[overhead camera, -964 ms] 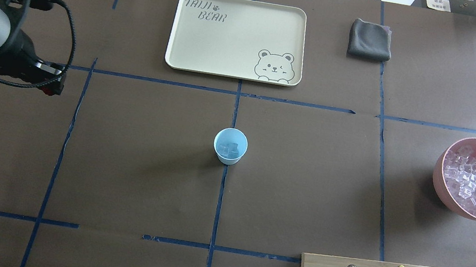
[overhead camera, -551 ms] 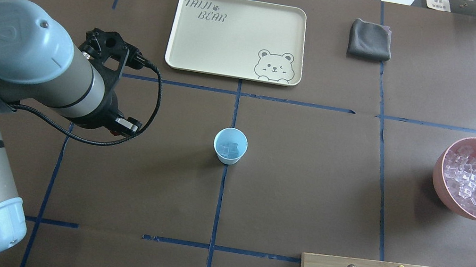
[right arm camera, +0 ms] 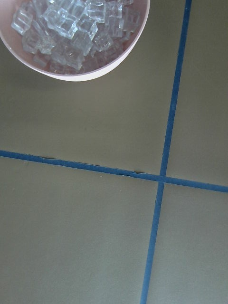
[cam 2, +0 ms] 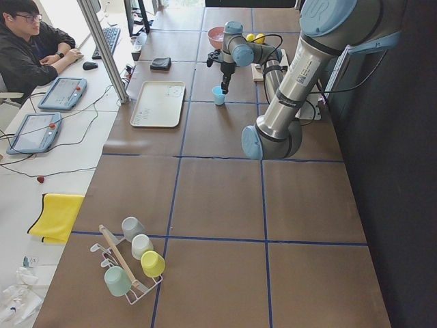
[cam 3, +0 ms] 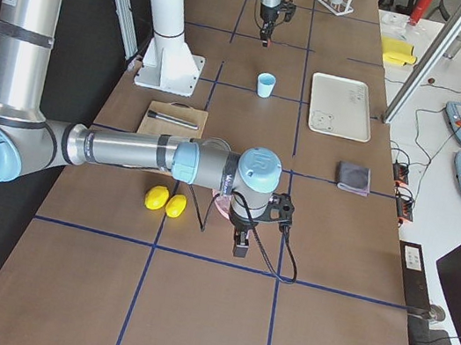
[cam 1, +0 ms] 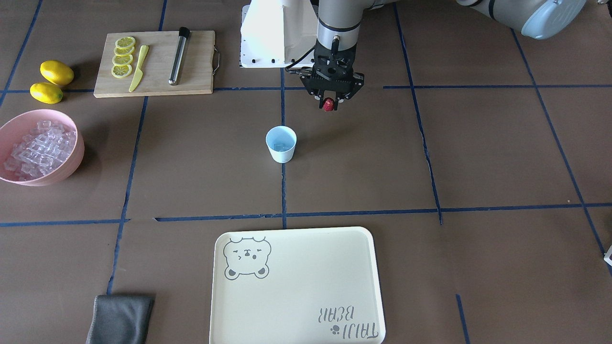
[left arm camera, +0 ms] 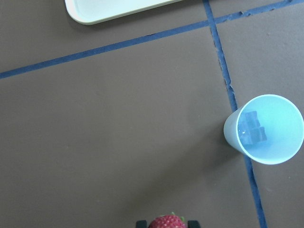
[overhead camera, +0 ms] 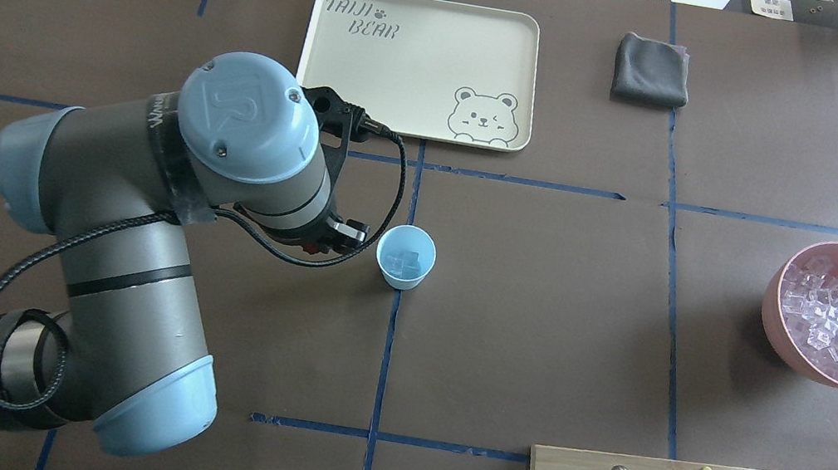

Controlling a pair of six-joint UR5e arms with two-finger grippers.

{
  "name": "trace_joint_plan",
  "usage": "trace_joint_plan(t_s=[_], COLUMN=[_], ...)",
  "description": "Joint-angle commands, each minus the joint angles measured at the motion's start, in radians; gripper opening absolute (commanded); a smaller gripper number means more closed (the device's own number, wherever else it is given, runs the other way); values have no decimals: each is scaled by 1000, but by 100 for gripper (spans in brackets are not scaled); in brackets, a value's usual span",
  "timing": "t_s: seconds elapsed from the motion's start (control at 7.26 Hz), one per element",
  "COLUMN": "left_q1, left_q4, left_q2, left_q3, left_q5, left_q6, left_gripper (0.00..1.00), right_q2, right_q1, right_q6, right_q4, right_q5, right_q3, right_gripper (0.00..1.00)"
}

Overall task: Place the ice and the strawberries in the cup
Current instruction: 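Carry the strawberry with the left gripper over the blue cup, then open the left gripper to drop the strawberry into the cup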

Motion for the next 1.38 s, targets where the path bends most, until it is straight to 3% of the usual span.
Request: trace_joint_plan(t_s=[0.0, 0.41, 0.69, 0.96, 1.1, 1.24], left_q1=[2, 7, 7, 7, 7, 7], left_q4=[-45, -85, -99, -113, -116, -116], left_q2=[-117, -190, -197, -197, -197, -196], left_q3=[161, 281, 303, 303, 302, 299], left_q5=[32, 34, 32, 32, 32, 32], left_q6=[-97, -124, -114, -111, -111, -111], left_gripper=[0, 10, 40, 84, 100, 100], right_q2=[0, 0, 0, 0, 0, 0], right_q1=[0, 0, 0, 1, 0, 0], right_q6=[0, 0, 0, 0, 0, 0], right_q4=[0, 0, 0, 0, 0, 0], right_q5=[0, 0, 0, 0, 0, 0], right_q3=[0, -1, -2, -3, -3, -3], right_gripper=[100, 100, 100, 100, 100, 100])
